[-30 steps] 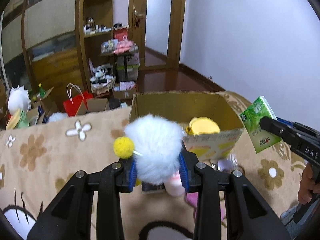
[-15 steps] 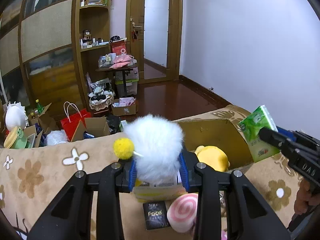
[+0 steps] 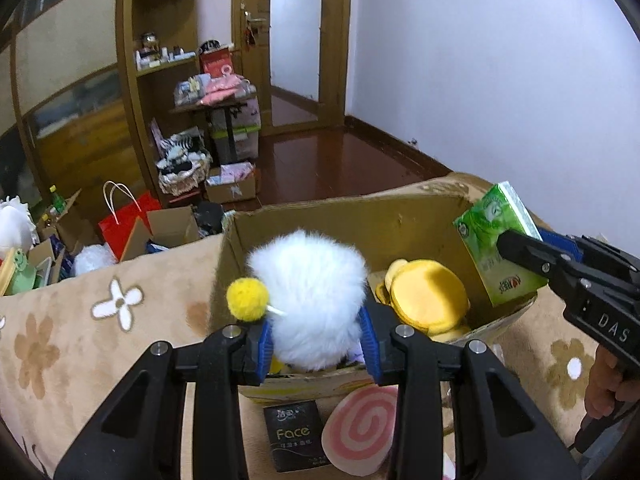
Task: Organize soft objects
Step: 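Carry the fluffy ball and green tissue pack over the box and release both inside, then move the right tool toward the pink plush bear while the left tool nears the black Face pack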
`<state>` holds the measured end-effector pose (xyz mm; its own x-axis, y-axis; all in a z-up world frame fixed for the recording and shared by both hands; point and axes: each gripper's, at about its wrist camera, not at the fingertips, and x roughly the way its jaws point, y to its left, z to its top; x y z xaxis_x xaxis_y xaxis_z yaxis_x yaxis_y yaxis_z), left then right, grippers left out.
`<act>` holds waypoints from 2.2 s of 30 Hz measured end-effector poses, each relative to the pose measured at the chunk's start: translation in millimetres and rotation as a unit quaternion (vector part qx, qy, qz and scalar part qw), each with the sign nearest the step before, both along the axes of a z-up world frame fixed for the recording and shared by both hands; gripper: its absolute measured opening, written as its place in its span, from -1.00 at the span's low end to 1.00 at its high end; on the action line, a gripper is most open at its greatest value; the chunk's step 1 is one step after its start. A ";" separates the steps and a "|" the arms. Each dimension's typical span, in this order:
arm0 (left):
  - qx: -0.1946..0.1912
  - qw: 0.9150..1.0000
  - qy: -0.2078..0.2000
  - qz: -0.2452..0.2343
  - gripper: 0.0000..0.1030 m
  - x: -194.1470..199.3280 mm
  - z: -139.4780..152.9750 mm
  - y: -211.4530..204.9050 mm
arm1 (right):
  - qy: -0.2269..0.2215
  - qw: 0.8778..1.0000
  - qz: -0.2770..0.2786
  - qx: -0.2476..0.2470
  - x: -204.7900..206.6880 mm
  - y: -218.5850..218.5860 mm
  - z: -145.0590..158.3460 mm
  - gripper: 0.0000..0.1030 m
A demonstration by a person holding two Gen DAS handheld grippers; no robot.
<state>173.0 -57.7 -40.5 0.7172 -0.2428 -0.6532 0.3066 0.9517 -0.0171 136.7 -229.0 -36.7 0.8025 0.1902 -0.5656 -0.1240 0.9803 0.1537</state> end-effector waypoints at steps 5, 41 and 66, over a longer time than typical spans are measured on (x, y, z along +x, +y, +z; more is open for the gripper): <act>0.007 1.000 0.007 0.002 -0.23 2.7 -4.3 -0.7 | 0.006 1.000 0.000 0.008 3.3 -3.4 -3.8 -0.38; 0.007 0.998 0.042 0.049 0.83 -54.3 17.9 38.9 | 0.021 0.999 0.016 0.025 -51.6 9.3 18.5 1.00; 0.012 0.981 0.174 0.084 0.82 -34.8 -35.8 72.7 | 0.100 0.994 0.035 -0.016 -66.5 44.6 -21.4 1.00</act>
